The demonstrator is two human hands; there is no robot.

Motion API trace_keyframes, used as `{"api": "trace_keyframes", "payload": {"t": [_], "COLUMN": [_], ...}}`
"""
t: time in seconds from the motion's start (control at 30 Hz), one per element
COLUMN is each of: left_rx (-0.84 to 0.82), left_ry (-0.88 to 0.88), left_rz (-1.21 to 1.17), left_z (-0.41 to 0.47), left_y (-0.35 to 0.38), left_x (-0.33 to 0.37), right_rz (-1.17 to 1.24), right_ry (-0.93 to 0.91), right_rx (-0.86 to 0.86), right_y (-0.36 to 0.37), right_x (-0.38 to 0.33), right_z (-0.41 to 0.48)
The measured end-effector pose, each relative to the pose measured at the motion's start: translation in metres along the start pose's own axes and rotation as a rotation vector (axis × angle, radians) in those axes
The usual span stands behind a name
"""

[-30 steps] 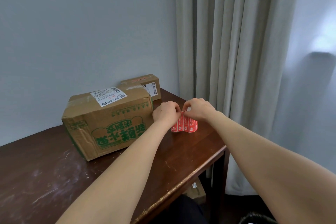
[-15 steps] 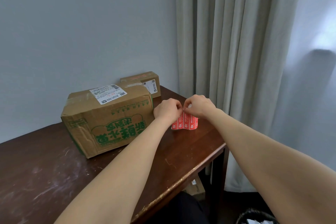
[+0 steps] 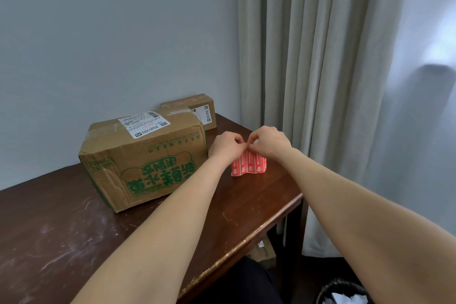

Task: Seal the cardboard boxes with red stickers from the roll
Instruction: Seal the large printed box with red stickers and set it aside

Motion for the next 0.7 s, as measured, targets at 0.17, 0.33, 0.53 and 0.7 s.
{"api": "trace_keyframes", "payload": {"t": [0.17,0.33,0.53,0.7], "left_rx": [-0.013,-0.006,-0.031,-0.037], "left_ry": [-0.026,-0.088,-0.144,-0.171], "left_rz": [-0.106,-0.250,-0.303,-0.355], "left_z": [0.002,0.002,0.004,0.001], "left_y": [0.004,0.006,0.012,0.014], "left_x": [0.000,-0.003,-0.010,-0.016], "right_rz": [-0.017,-0.020,-0.003,-0.019], "right_ry": [-0.006,-0.006,-0.001,0.001], "right_rx": [-0.001,0.012,-0.008,-0.032], "right_y": [-0.001,0.003,0.002,-0.001], "right_x": [-0.001,-0.001,0.000,0.003], "right_z": [-0.003,-0.002,0.001,0.003]}}
Point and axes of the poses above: each hand's wrist, its own z-axis towards the middle knuckle, its own y-axis out of the palm, x = y × z, the point moved 4 cm from there along z, towards the middle knuckle, and after that the axes turned 6 degrees about -x, right-handed, at the moved point
